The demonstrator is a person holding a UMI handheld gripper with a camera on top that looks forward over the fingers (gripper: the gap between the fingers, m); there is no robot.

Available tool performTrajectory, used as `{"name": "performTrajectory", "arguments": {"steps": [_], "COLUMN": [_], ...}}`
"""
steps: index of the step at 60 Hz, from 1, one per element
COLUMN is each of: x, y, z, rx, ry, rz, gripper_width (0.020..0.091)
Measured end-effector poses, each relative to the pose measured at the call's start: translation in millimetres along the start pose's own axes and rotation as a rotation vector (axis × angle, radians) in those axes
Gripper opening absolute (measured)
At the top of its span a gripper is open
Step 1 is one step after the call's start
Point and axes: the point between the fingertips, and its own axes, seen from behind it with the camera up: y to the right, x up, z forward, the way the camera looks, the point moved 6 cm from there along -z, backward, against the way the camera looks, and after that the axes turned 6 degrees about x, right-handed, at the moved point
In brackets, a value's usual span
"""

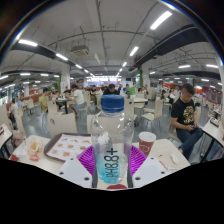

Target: Pour water

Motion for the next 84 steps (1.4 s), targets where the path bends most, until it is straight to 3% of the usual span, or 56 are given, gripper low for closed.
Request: {"name": "performTrajectory", "arguments": {"steps": [12, 24, 30, 40, 44, 47, 48, 49, 51, 56, 67, 84], "x": [-81, -128, -129, -129, -137, -147, -148, -148, -149, -144, -124, -91], "y": [15, 19, 18, 16, 19, 19, 19, 19, 18, 12, -34, -118], "z": [27, 28, 25, 27, 25, 20, 17, 13, 4, -22, -92, -184], "rx": [0.022, 0.02, 0.019, 0.001, -0.017, -0.03, -0.033, -0.04, -0.067, -0.112, -0.132, -0.114], "ry": [-0.089, -0.128, -0.096, -0.096, -0.17, -0.236, -0.249, -0.259, -0.277, -0.304, -0.378, -0.389], "rz": [0.013, 0.021, 0.0, -0.011, 0.007, 0.028, 0.037, 0.046, 0.069, 0.097, 0.114, 0.071], "gripper_width": [0.0391, 0.041, 0.0416, 0.0537, 0.0594, 0.0759, 0.0852, 0.0862, 0.0819, 0.0857, 0.0843, 0.085]}}
